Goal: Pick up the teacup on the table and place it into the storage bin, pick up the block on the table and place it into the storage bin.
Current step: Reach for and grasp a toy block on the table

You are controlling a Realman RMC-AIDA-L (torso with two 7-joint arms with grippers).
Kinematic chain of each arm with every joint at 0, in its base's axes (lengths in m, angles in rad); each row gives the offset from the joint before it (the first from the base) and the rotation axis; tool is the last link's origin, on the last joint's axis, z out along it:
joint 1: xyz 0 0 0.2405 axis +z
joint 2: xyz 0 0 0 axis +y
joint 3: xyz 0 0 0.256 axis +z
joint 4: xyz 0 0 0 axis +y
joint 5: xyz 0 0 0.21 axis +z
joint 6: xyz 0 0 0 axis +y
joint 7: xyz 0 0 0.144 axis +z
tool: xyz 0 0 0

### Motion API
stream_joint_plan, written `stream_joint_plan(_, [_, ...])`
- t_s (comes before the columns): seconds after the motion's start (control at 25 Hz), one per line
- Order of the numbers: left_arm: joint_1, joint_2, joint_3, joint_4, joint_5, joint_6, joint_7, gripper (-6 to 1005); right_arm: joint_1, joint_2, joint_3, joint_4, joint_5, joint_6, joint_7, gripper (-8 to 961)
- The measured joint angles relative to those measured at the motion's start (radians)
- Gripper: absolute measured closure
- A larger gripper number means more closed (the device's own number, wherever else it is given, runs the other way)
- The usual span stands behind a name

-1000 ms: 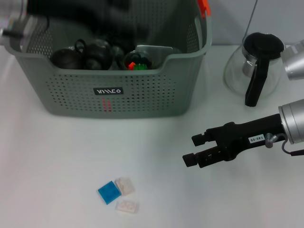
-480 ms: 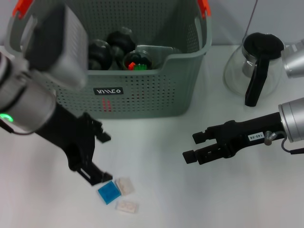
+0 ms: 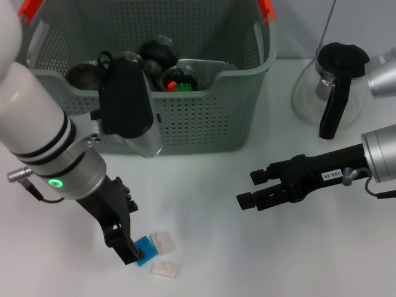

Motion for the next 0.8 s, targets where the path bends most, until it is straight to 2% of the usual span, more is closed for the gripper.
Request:
stream_joint_plan(0.36, [0.002,-0.002,0.076,-0.087,0.001,-0.068,-0.037,82,0.003,0.0,0.0,0.0,0.0,0.003,0.001,23])
stream_joint_plan(0.8, [-0.001,-0.002,0.137,-0.152,0.017,-0.169,-0.034,138,0.005,0.002,0.0,0.0,0.0,0.006,0.002,22])
